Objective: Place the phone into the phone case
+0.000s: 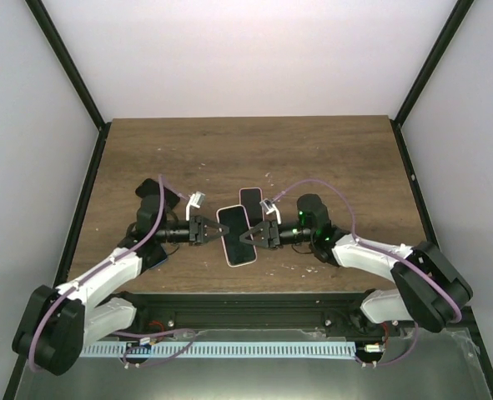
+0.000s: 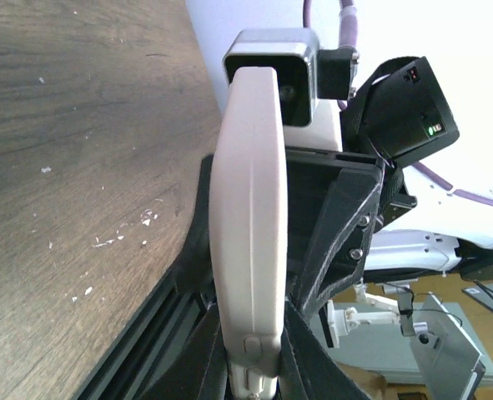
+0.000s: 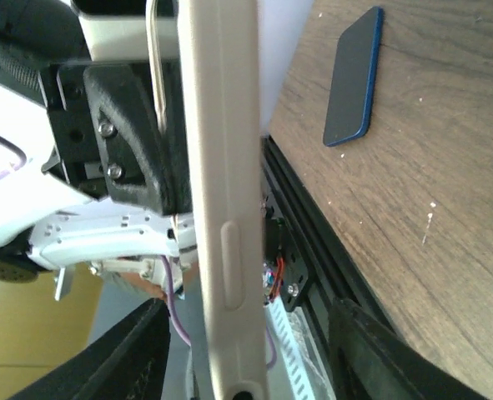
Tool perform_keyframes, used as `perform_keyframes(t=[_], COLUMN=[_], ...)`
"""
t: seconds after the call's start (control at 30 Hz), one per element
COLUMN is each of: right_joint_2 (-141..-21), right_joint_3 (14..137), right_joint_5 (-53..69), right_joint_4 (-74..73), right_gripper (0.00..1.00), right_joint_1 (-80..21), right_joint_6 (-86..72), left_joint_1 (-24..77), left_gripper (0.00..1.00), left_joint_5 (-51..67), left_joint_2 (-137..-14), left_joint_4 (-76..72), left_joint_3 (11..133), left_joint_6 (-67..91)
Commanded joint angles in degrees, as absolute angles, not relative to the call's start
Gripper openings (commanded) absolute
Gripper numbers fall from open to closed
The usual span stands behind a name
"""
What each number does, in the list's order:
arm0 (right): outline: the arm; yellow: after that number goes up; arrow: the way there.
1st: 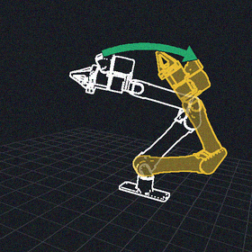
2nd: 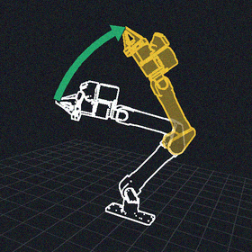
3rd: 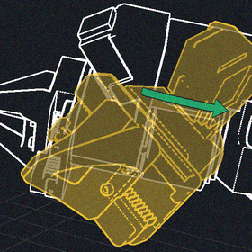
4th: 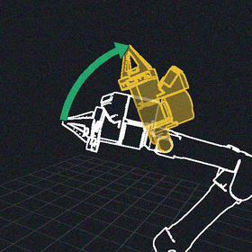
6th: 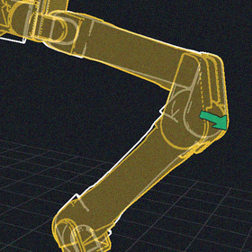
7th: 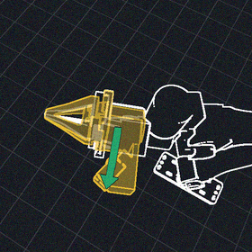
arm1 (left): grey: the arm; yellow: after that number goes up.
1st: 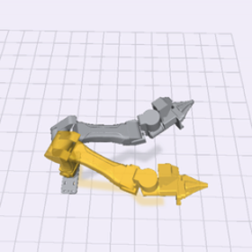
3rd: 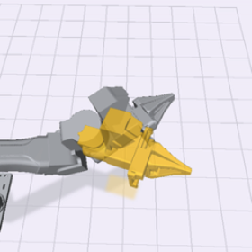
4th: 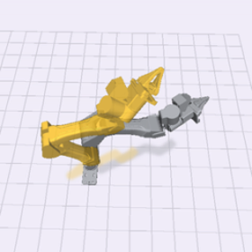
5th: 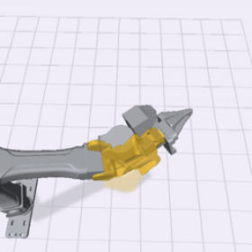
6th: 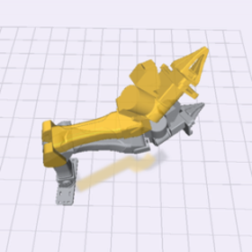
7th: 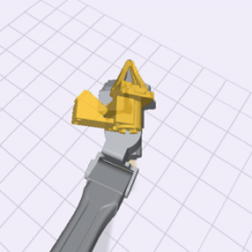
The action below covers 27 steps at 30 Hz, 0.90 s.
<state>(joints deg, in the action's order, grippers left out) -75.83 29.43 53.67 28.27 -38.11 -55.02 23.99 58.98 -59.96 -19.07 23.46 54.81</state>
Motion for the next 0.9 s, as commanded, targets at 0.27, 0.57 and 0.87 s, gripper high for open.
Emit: perform_keyframes(t=[0.27, 0.57, 0.87], right_joint_2=[-77.02, -72.87, -70.16], right_joint_3=[26.59, 23.85, 25.09], right_joint_5=[55.68, 44.38, 33.42], right_joint_4=[44.78, 52.89, 53.56], right_gripper=[0.11, 0.07, 0.06], right_joint_1=[-38.58, -38.58, -38.58], right_joint_6=[-63.23, -70.68, -70.74], left_joint_1=[23.82, 23.82, 24.98], left_gripper=[0.17, 0.66, 0.68], left_joint_5=[63.34, 61.51, 61.13], left_joint_2=[-64.73, -60.71, -59.94], left_joint_4=[-28.8, -27.28, -33.4], left_joint_3=[26.04, 24.16, 18.97], left_joint_6=[57.65, 62.4, 69.14])
